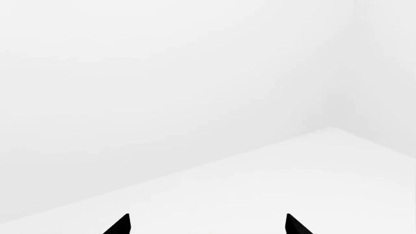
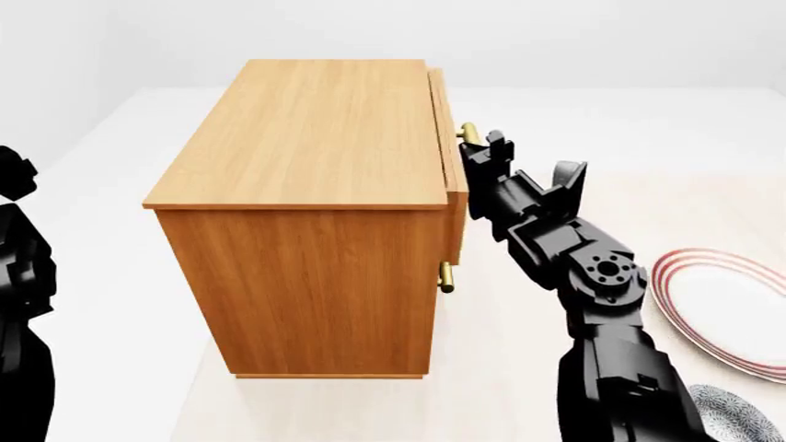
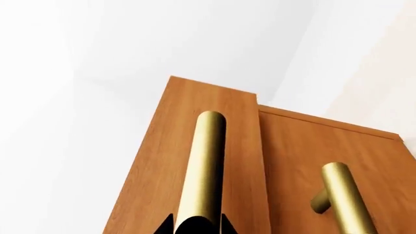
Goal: Open the top drawer of the cabinet and put the bowl in it.
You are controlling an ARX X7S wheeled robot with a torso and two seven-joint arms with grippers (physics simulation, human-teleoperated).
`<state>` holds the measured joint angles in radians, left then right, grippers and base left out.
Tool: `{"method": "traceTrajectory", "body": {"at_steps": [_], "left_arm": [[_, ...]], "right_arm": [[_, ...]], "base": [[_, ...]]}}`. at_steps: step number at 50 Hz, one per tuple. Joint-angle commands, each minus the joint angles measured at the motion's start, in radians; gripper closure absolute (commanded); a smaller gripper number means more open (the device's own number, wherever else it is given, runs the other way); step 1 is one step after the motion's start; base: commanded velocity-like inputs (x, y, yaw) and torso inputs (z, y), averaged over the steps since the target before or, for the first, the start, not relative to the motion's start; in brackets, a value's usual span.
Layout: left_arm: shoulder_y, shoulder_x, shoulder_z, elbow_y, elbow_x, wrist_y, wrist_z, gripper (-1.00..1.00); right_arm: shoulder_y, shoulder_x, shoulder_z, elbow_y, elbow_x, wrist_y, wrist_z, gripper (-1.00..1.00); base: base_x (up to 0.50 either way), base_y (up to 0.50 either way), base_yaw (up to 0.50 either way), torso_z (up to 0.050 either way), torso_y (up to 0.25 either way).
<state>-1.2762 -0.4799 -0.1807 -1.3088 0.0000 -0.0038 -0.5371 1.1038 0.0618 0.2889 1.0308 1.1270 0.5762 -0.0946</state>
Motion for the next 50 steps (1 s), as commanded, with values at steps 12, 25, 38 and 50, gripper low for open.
{"method": "traceTrajectory", "body": {"at_steps": [12, 25, 38, 50], "left_arm": [[-0.001, 0.000, 0.001, 0.000, 0.000, -0.001, -0.003, -1.00], [-0.001, 0.000, 0.001, 0.000, 0.000, -0.002, -0.003, -1.00], [-0.003, 0.000, 0.002, 0.000, 0.000, -0.002, -0.003, -1.00], [-0.004, 0.000, 0.004, 0.000, 0.000, -0.003, -0.004, -1.00]], "right_arm": [[-0.005, 0.088, 0.038, -0.010, 0.005, 0.014, 0.011, 1.00], [0.001, 0.132, 0.047, -0.003, 0.012, 0.020, 0.006, 1.00], [-0.006, 0.165, 0.057, -0.016, 0.019, 0.020, 0.013, 1.00], [0.000, 0.182, 0.060, -0.007, 0.020, 0.018, 0.012, 1.00]], "base": [[0.00, 0.00, 0.00, 0.000, 0.000], [0.00, 0.00, 0.00, 0.000, 0.000], [0.00, 0.00, 0.00, 0.000, 0.000], [0.00, 0.00, 0.00, 0.000, 0.000]]}}
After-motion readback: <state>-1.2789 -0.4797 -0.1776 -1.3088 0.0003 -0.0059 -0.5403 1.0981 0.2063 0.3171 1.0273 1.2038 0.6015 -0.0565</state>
